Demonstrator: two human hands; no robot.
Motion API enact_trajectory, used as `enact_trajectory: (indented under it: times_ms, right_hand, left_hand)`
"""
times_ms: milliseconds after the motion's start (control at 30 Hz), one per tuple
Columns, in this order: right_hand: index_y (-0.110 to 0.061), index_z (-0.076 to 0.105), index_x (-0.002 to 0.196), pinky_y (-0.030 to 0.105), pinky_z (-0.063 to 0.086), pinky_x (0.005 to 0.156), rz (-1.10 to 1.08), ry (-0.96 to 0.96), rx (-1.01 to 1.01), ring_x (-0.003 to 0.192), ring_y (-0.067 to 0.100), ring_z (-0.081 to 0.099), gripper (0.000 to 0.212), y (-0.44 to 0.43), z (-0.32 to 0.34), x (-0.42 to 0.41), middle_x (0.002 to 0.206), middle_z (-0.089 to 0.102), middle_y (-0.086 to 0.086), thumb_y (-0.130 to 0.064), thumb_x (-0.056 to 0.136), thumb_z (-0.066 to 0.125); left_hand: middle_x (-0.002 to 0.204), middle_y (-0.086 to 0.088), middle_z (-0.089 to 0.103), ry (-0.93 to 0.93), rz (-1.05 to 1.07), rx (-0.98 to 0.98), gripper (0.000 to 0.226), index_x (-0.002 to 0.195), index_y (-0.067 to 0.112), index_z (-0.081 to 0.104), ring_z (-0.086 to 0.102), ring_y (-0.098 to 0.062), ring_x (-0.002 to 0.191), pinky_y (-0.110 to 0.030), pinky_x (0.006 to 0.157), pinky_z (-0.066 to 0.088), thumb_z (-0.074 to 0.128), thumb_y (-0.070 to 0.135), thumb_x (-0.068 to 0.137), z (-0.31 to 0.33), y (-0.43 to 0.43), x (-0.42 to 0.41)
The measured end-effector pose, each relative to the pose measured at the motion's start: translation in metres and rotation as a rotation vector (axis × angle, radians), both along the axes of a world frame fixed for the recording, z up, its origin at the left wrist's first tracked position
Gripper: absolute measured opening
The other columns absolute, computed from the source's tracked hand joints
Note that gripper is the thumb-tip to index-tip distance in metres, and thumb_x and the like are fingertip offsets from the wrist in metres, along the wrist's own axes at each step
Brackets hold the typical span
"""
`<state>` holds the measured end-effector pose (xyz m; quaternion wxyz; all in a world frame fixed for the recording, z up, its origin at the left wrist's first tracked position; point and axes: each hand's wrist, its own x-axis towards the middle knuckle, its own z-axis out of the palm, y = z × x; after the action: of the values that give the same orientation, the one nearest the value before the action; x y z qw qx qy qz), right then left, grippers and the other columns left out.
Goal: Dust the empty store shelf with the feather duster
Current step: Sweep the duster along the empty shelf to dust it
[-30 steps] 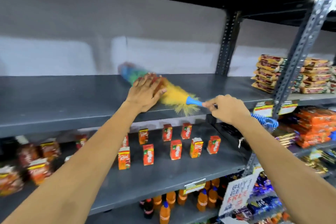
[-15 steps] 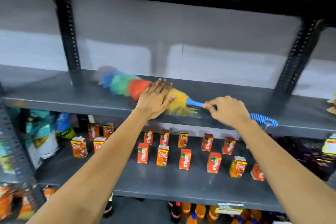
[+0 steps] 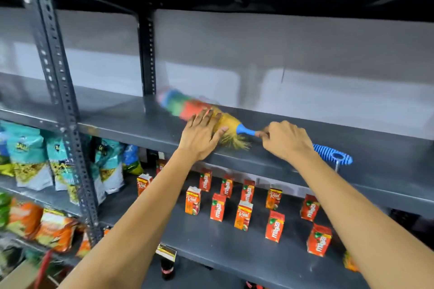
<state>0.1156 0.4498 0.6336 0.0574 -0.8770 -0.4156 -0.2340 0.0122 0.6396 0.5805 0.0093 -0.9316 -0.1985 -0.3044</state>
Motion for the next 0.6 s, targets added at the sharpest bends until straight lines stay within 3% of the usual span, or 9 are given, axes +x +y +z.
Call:
enact_trajectory:
  times_ms: [200,367,467,600]
  right_hand:
    - [-0.012,0.064,0.109,0.035,0.037,0.067,0.063,0.004,0.01,0.091,0.037,0.06,0.035,0.038,0.005,-0.015,0.1,0.065,0.017,-0.035,0.094,0.043]
    - [-0.037,0.066,0.109,0.029,0.037,0.055,0.297,0.2,-0.026,0.066,0.025,0.053,0.03,0.041,0.001,-0.013,0.069,0.057,0.001,-0.046,0.093,0.044]
    - [-0.04,0.065,0.111,0.028,0.036,0.054,0.331,0.21,-0.019,0.061,0.021,0.049,0.03,0.029,-0.008,-0.005,0.061,0.053,-0.004,-0.049,0.092,0.043]
    - [-0.042,0.065,0.111,0.029,0.037,0.06,0.285,0.172,-0.01,0.064,0.019,0.048,0.031,-0.017,-0.018,0.02,0.076,0.068,-0.003,-0.05,0.092,0.042]
  left_hand:
    - [0.156,-0.009,0.022,-0.008,0.066,-0.026,0.058,0.145,0.019,0.02,0.012,-0.023,0.145,-0.042,0.118,0.01,0.022,0.049,0.095,0.001,0.016,-0.016]
    - [0.156,-0.009,0.021,-0.13,0.095,-0.062,0.057,0.146,0.019,0.016,0.011,-0.022,0.146,-0.042,0.118,0.008,0.02,0.047,0.096,0.006,0.031,-0.027]
    - [0.156,-0.008,0.02,-0.147,0.093,-0.065,0.058,0.146,0.019,0.016,0.01,-0.021,0.146,-0.041,0.118,0.007,0.017,0.048,0.096,0.009,0.032,-0.024]
    - [0.157,-0.007,0.018,-0.118,0.04,-0.091,0.058,0.146,0.02,0.016,0.008,-0.02,0.146,-0.04,0.118,0.005,0.017,0.049,0.095,0.013,0.013,0.005]
